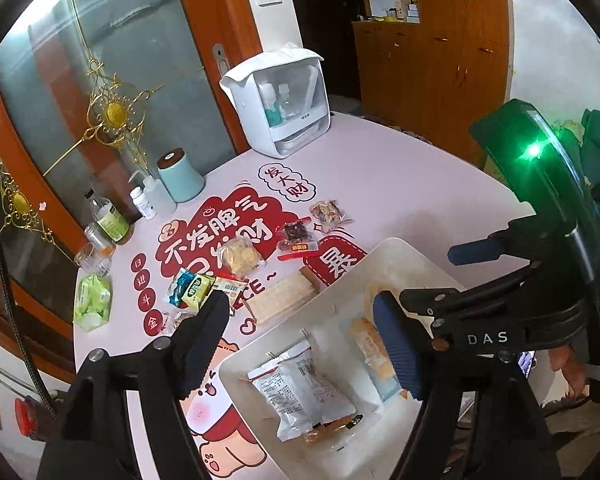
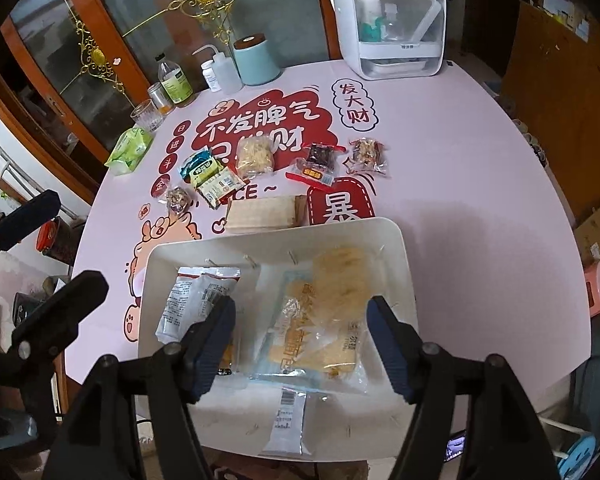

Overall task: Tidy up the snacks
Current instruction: 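Carry both bags over the white tray and release them inside, then grasp the clear nut-cluster bag with the right gripper while the left grasps the red-and-white printed bag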

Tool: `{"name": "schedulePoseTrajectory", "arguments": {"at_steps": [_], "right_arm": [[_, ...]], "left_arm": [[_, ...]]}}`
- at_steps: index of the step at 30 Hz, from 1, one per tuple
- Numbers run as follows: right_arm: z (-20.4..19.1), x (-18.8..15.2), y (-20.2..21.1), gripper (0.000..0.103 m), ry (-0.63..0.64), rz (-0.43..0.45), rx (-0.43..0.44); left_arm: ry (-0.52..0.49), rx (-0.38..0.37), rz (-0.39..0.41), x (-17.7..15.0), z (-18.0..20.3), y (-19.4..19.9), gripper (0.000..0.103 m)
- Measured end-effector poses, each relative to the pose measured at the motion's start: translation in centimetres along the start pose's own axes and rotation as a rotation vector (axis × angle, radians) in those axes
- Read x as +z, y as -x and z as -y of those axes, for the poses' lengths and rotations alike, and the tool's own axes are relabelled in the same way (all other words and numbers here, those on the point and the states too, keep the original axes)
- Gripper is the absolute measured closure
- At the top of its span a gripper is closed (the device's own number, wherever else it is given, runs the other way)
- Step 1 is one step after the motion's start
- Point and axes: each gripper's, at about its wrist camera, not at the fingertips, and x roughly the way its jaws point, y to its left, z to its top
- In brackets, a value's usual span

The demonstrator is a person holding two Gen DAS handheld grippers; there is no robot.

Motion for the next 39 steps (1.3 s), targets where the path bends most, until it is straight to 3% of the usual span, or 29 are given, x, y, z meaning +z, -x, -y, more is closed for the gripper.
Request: {"name": "schedulePoseTrajectory", "arguments": {"at_steps": [26,39], "right_arm": [[0.3,1.1,0.1,0.034,0.038,-0.013,0.000],[4.0,6.8,-2.5,0.034,0.051,0.001,-0.058]], "left_arm": [[0.082,0.094,-0.079,-1.1,-2.8,-2.5,0.024],[0.215,0.164,-0.150,0.1,-9.5,-6.6,0.024]]}}
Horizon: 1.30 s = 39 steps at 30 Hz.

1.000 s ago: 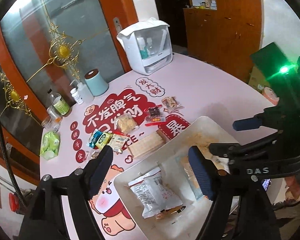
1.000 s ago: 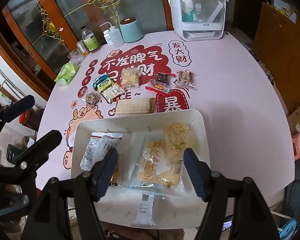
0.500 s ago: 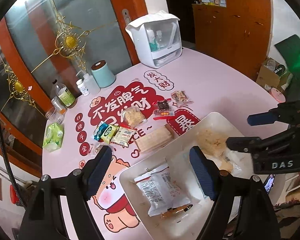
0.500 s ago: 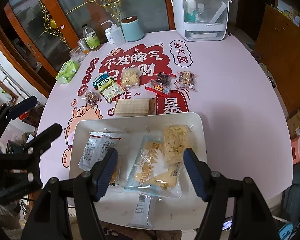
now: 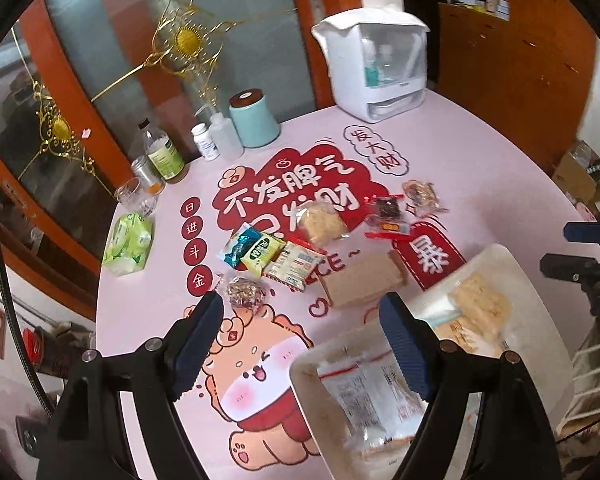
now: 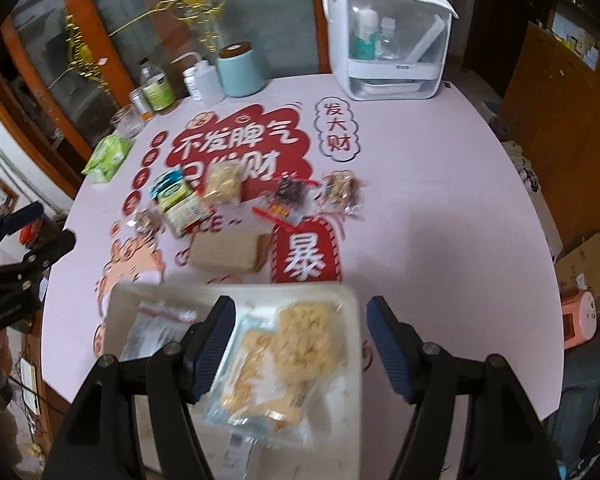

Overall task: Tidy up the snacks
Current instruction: 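Grasp the clear nut-cluster bag with the right gripper while the left grasps the red-and-white printed bag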

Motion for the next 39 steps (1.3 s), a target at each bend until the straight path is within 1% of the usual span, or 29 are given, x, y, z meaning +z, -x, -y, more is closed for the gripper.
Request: {"name": "schedulePoseTrajectory", "arguments": {"at_steps": [3,7,13,18,21,24,27,29,30,31,32,34,36,37,39], "right_arm": [[1.6,2.2,-2.0,0.034,-0.026,-0.010,0.012],[3.5,4.8,-5.0,0.034,-0.060,-0.030,0.035],[6.1,8.3,-11.1,0.034,-0.121,-0.080,0.025],[7.6,10.3,-15.3,0.034,-0.159,-0.123,0.043],[8.0,11.1,-17.6,0.035,-0.164,-0.144,0.034],[8.2,11.5,-19.6,0.035,-0.175,-0.166,0.043],[8.3,11.7,-21.3,0.035,-0.186,-0.185,0.044],[8.4,11.9,-22.5,0.042,-0.192,-0.198,0.045],[8.4,12.0,-23.0,0.046,-0.193,-0.208,0.047],[8.5,12.1,-23.5,0.048,-0.196,-0.219,0.049],[8.5,12.2,-23.9,0.048,-0.204,-0.218,0.070],[8.5,12.4,-24.3,0.048,-0.205,-0.216,0.077],[8.3,12.5,-24.8,0.048,-0.203,-0.216,0.085],[8.2,12.5,-25.0,0.048,-0.204,-0.220,0.095],[7.9,12.5,-25.5,0.048,-0.206,-0.230,0.109]], "left_arm": [[0.010,0.000,-0.020,1.7,-0.3,-2.0,0.024],[0.009,-0.008,-0.042,4.1,0.7,-5.2,0.024],[-0.016,-0.033,-0.080,7.5,4.1,-11.5,0.024],[-0.025,-0.067,-0.151,9.2,7.0,-17.3,0.024],[-0.028,-0.084,-0.181,9.8,8.7,-20.4,0.024],[-0.021,-0.105,-0.198,10.4,10.1,-23.1,0.024],[-0.009,-0.115,-0.218,10.8,11.1,-25.1,0.024],[0.000,-0.116,-0.236,11.0,11.7,-26.6,0.024],[0.003,-0.115,-0.239,11.1,11.9,-27.1,0.024],[0.005,-0.109,-0.241,11.1,12.1,-27.6,0.024],[0.006,-0.105,-0.241,11.2,12.3,-28.1,0.024],[0.007,-0.102,-0.245,11.3,12.7,-29.1,0.024],[0.009,-0.105,-0.251,11.3,12.8,-29.8,0.024],[0.011,-0.112,-0.267,11.3,13.0,-30.3,0.024],[0.030,-0.120,-0.272,11.5,12.9,-30.8,0.024]]}}
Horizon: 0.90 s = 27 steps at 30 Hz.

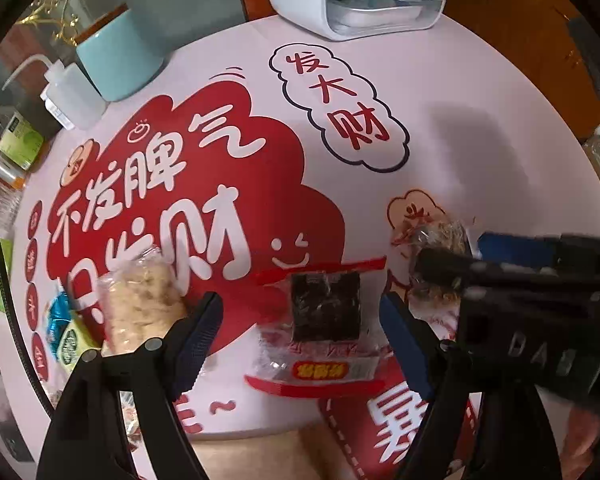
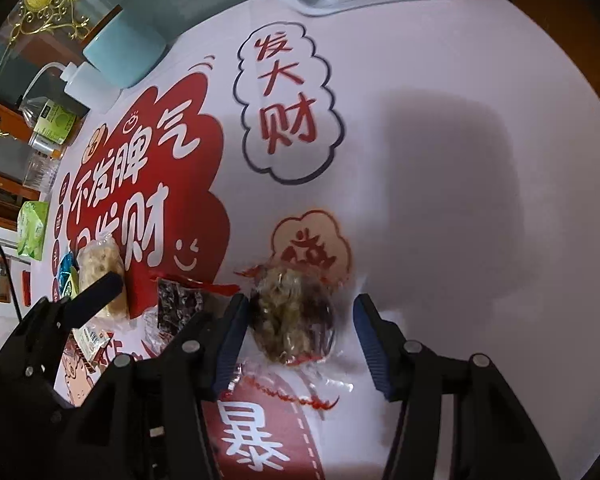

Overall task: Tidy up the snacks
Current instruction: 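Grasp the clear nut-cluster bag with the right gripper while the left grasps the red-and-white printed bag, then carry both bags over the white tray and open both grippers to drop them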

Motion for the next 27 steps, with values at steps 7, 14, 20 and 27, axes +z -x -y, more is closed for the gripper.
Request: {"name": "schedulePoseTrajectory", "arguments": {"at_steps": [7,14,20,27], "right_arm": [[-0.5,-0.4,-0.3,0.064,0.035,0.008,-0.039],[0.2,-1.1,0.1,0.065,0.018,0.007,-0.038],[0.1,-2.5,3.4,0.065,0.032,0.052,-0.045],[-0.8,-5.3,9.7,0.065,0.024,0.153,-0.035]], "left_arm": [[0.010,-0.033,-0.110,0.1,0.3,-3.0,0.037],[0.044,-0.041,-0.107,-0.1,-0.4,-2.8,0.064],[0.055,-0.020,-0.088,-0.9,-0.7,-0.3,0.065],[0.009,-0.022,0.019,-2.3,-1.1,7.5,0.065]]}}
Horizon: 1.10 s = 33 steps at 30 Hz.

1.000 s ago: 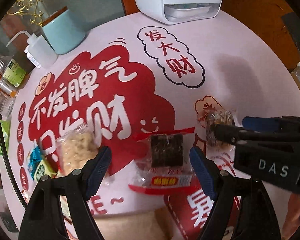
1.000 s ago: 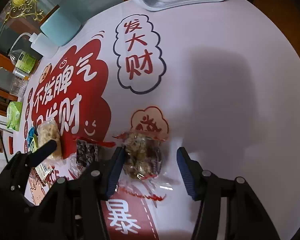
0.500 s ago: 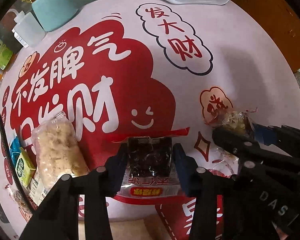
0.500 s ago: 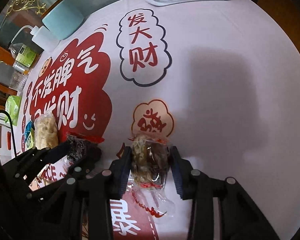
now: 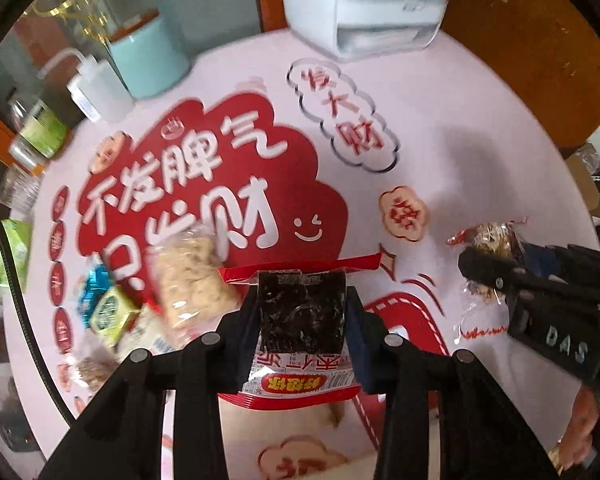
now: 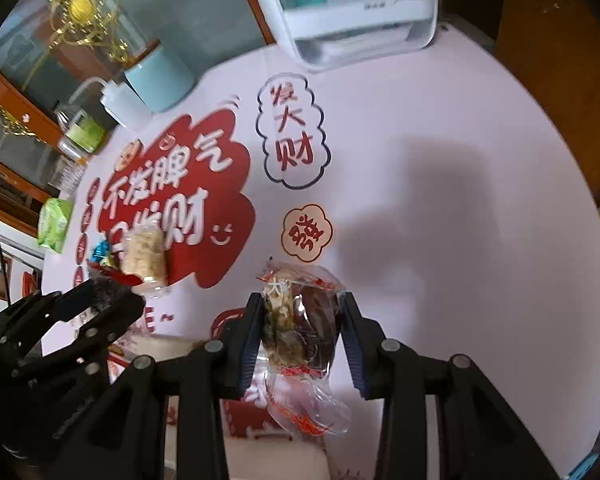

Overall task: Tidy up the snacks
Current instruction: 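Carry both bags over the white tray and open both grippers to drop them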

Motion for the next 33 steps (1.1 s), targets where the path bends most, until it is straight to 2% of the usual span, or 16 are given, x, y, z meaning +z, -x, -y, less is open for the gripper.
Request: {"name": "schedulePoseTrajectory", "arguments": {"at_steps": [12,17,22,25,30,33], "right_arm": [[-4.2,-5.9,12.1,0.065,0.052,0.191,0.020],[-6.2,-8.0,15.1,0.065,0.079,0.247,0.017],[-7.9,-10.1,17.0,0.065,0.109,0.276,0.045],[-8.9,-11.7,17.4,0.065,0.132,0.277,0.054],[-10.0,-14.5,16.4,0.065,0.174,0.233,0.047],[-10.2,-16.0,15.1,0.065,0.186,0.194,0.028]], "left_arm": [[-0.008,-0.037,0.188,-6.0,-2.3,14.0,0.065],[0.016,-0.059,0.258,-9.2,-3.5,18.6,0.065],[0.067,-0.089,0.286,-12.3,-5.0,21.1,0.065],[0.080,-0.079,0.306,-13.9,-5.6,22.0,0.065],[0.074,-0.065,0.308,-17.1,-5.9,22.4,0.065],[0.050,-0.056,0.275,-18.9,-5.6,21.4,0.065]]}}
